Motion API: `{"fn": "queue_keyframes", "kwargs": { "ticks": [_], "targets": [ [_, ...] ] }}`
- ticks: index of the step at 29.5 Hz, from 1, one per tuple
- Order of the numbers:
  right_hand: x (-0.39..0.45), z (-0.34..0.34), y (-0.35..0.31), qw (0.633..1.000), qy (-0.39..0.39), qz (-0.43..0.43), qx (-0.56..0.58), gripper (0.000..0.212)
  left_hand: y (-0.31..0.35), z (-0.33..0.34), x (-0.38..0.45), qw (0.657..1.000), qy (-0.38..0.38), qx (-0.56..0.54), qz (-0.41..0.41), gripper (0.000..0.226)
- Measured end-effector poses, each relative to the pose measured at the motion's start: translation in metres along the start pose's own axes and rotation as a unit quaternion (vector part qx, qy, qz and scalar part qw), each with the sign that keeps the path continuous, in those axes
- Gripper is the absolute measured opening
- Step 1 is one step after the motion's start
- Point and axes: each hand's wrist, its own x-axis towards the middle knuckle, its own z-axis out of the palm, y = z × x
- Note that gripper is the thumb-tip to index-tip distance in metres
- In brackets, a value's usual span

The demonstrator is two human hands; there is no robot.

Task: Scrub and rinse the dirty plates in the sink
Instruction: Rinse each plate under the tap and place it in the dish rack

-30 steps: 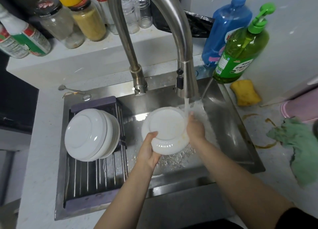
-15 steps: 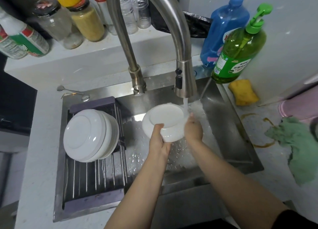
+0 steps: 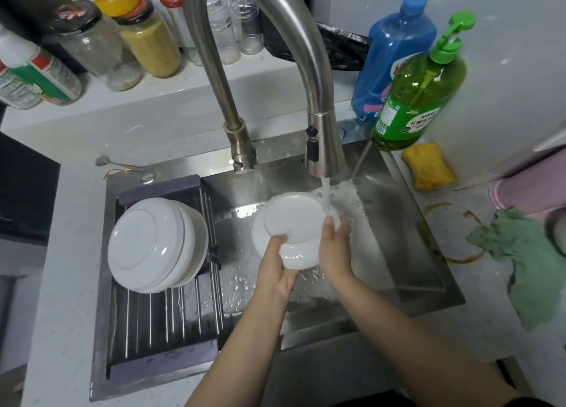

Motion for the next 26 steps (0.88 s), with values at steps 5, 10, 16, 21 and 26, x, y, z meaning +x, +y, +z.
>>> {"fn": "queue_keyframes", "kwargs": {
  "ticks": [5, 10, 16, 21, 26],
  "targets": [
    [0.047, -0.008, -0.009, 0.99, 0.002, 0.137, -0.036, 0.069, -0.004, -0.014, -0.002, 1.0, -0.008, 0.01, 0.0, 0.022],
    [0.056, -0.024, 0.004, 0.951, -0.199, 0.167, 0.168, 0.084, 0.011, -0.027, 0.007, 0.997, -0.053, 0.043, -0.035, 0.032],
    [0.046, -0.051, 0.03, 0.887, -0.278, 0.193, 0.314, 0.066, 0.01, -0.022, 0.024, 0.969, -0.012, 0.248, 0.006, 0.048],
    [0.031, -0.064, 0.018, 0.911, -0.205, 0.172, 0.314, 0.039, -0.007, -0.009, 0.04, 0.777, -0.025, 0.56, 0.288, 0.046],
    [0.022, -0.077, -0.006, 0.943, -0.162, 0.137, 0.255, 0.028, 0.004, 0.0, 0.048, 0.664, -0.138, 0.672, 0.299, 0.054]
  ]
}}
